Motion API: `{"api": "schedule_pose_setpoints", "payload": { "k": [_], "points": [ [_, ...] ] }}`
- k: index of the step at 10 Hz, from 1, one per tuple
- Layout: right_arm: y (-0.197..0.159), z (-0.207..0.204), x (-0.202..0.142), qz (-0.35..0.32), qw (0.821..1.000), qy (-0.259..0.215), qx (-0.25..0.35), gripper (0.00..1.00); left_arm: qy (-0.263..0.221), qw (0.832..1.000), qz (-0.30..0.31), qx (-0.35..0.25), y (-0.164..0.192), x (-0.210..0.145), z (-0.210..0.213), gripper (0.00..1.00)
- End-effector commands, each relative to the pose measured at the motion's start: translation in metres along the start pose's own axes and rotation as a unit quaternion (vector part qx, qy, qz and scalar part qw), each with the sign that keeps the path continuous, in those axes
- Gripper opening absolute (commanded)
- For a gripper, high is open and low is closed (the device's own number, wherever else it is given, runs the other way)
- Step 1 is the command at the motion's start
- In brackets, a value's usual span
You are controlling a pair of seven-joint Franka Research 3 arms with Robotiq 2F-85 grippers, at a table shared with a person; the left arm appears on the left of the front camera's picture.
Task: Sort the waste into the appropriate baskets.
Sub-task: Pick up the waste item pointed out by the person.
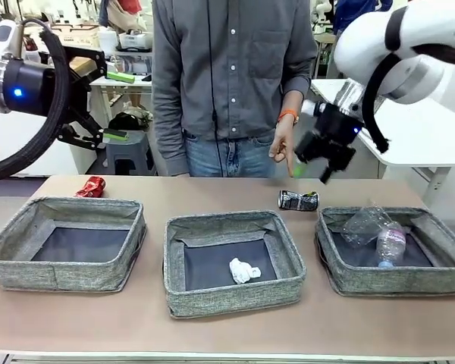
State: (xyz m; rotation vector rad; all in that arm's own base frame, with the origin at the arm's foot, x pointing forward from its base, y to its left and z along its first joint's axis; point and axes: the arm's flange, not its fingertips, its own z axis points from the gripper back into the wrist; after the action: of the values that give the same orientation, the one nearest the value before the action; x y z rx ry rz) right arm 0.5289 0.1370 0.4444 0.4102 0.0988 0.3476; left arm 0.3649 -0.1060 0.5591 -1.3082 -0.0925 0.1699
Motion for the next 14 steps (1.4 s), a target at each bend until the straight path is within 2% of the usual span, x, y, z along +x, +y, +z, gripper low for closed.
{"api": "schedule_pose_setpoints", "payload": {
  "k": [1,2,4,5,6,7,9,10,11,12,13,14],
  "points": [
    [0.003,0.019,0.001,0.128,0.980,0.138,-0.061,1.00,-0.005,1.000,0.004,-0.012,-0.002,-0.001,-0.001,1.00],
    [0.000,0.000,0.000,0.000,1.000,0.000,0.000,1.00,-0.005,1.000,0.004,-0.012,-0.002,-0.001,-0.001,1.00],
    [0.000,0.000,0.000,0.000,1.000,0.000,0.000,1.00,-0.005,1.000,0.004,-0.012,-0.002,-0.001,-0.001,1.00],
    [-0.001,0.000,-0.006,0.028,0.998,0.056,-0.011,1.00,-0.005,1.000,0.004,-0.012,-0.002,-0.001,-0.001,1.00],
    [-0.012,-0.003,0.010,0.190,0.978,0.083,0.004,1.00,-0.005,1.000,0.004,-0.012,-0.002,-0.001,-0.001,1.00],
    [-0.017,-0.004,0.017,0.296,0.952,0.071,-0.036,1.00,-0.005,1.000,0.004,-0.012,-0.002,-0.001,-0.001,1.00],
    [-0.034,-0.008,0.024,0.390,0.907,0.047,-0.153,1.00,-0.005,1.000,0.004,-0.012,-0.002,-0.001,-0.001,1.00],
    [-0.037,-0.015,0.026,0.409,0.880,-0.003,-0.243,1.00,-0.005,1.000,0.004,-0.012,-0.002,-0.001,-0.001,1.00],
    [-0.034,-0.019,0.028,0.428,0.857,-0.057,-0.280,1.00,-0.005,1.000,0.004,-0.012,-0.002,-0.001,-0.001,1.00],
    [-0.034,-0.020,0.032,0.433,0.854,-0.100,-0.270,1.00,-0.005,1.000,0.004,-0.012,-0.002,-0.001,-0.001,1.00],
    [-0.038,-0.020,0.038,0.440,0.866,-0.096,-0.219,1.00,-0.005,1.000,0.004,-0.012,-0.002,-0.001,-0.001,1.00],
    [-0.030,-0.001,0.047,0.410,0.876,-0.010,-0.255,1.00,-0.005,1.000,0.004,-0.012,-0.002,-0.001,-0.001,1.00]
  ]
}}
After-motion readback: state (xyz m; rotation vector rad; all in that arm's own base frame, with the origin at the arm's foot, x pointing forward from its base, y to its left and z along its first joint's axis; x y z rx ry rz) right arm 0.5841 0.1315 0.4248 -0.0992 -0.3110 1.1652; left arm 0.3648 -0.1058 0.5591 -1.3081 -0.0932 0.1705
